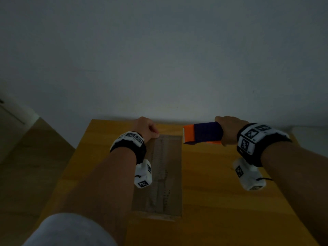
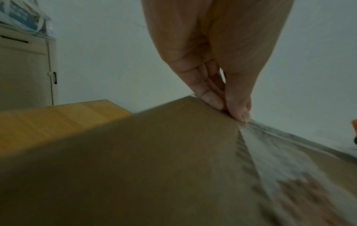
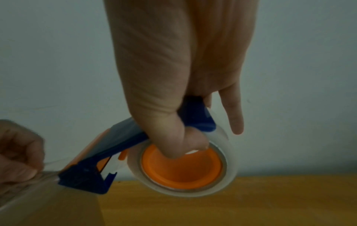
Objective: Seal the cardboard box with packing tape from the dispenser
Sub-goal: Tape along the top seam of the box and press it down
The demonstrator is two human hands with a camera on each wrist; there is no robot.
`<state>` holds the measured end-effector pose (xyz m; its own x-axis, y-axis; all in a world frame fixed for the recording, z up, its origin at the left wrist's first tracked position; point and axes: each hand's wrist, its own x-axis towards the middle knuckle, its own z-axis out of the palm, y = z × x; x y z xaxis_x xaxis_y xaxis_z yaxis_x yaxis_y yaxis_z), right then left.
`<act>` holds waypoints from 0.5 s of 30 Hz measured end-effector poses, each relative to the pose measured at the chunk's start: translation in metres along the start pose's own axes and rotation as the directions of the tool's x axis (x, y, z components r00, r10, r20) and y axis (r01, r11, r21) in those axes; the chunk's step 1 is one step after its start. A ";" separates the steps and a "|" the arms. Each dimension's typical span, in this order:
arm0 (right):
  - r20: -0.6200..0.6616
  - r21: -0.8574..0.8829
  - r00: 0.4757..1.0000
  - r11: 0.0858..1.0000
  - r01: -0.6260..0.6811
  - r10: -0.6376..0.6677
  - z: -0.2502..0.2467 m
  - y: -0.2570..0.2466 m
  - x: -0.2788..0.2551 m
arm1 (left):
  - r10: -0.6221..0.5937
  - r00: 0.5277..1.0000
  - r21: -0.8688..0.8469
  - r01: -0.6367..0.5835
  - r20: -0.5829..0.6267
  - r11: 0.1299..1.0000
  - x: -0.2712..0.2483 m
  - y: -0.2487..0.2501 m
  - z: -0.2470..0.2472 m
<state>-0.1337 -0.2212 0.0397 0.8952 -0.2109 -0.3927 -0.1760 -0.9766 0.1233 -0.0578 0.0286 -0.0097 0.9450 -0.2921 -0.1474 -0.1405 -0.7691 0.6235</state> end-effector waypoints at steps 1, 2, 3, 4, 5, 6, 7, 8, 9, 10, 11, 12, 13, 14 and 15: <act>0.028 -0.016 0.999 1.000 -0.015 0.016 0.002 -0.001 0.003 | -0.003 1.000 -0.007 0.003 0.002 1.000 0.000 -0.001 0.000; 0.059 -0.048 0.997 0.998 -0.041 0.043 0.002 -0.003 0.005 | -0.008 1.000 -0.011 0.008 0.003 1.000 0.001 -0.001 0.000; 0.090 -0.091 0.993 0.993 -0.073 0.081 0.001 -0.007 0.007 | -0.013 1.000 -0.011 0.013 0.004 1.000 0.002 -0.002 0.000; 0.111 -0.120 0.988 0.988 -0.096 0.110 0.001 -0.008 0.007 | -0.018 1.000 -0.008 0.018 0.006 1.000 0.002 -0.003 0.001; 0.114 -0.131 0.985 0.984 -0.117 0.132 0.000 -0.009 0.006 | -0.023 1.000 -0.003 0.023 0.006 1.000 0.002 -0.003 0.001; 0.095 -0.119 0.987 0.986 -0.121 0.132 0.001 -0.007 0.006 | -0.024 1.000 0.002 0.023 0.008 1.000 0.001 -0.002 0.001; 0.073 -0.079 0.992 0.992 -0.100 0.106 0.003 -0.004 0.006 | -0.021 1.000 0.005 0.021 0.009 1.000 0.000 0.000 0.001; 0.042 -0.021 0.997 0.998 -0.065 0.065 0.004 0.002 0.005 | -0.017 1.000 0.005 0.017 0.010 1.000 0.000 0.001 0.002; 0.015 0.029 0.999 0.999 -0.045 0.044 0.007 0.004 0.004 | -0.013 1.000 0.006 0.013 0.013 1.000 0.000 0.002 0.002; -0.001 0.060 0.999 0.998 -0.035 0.036 0.009 0.005 0.002 | -0.013 1.000 0.011 0.013 0.019 1.000 0.000 0.003 0.003; -0.004 0.071 0.999 0.997 -0.038 0.038 0.010 0.004 0.001 | -0.011 1.000 0.019 0.011 0.023 1.000 0.000 0.004 0.003; -0.014 0.068 0.999 0.997 -0.039 0.040 0.011 0.001 0.000 | -0.009 1.000 0.022 0.008 0.024 1.000 0.000 0.004 0.004; -0.027 0.062 0.999 0.997 -0.041 0.043 0.010 -0.004 0.000 | -0.006 1.000 0.020 0.005 0.022 1.000 0.000 0.003 0.004; -0.033 0.051 0.998 0.998 -0.042 0.044 0.008 -0.007 -0.001 | -0.004 1.000 0.015 0.003 0.019 1.000 0.001 0.003 0.005; -0.041 0.040 0.998 0.998 -0.039 0.041 0.006 -0.010 -0.002 | -0.003 1.000 0.013 0.003 0.017 1.000 0.001 0.002 0.005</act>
<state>-0.1360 -0.2113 0.0340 0.9032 -0.2487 -0.3498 -0.2272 -0.9685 0.1021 -0.0591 0.0236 -0.0122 0.9403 -0.2991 -0.1626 -0.1413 -0.7775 0.6128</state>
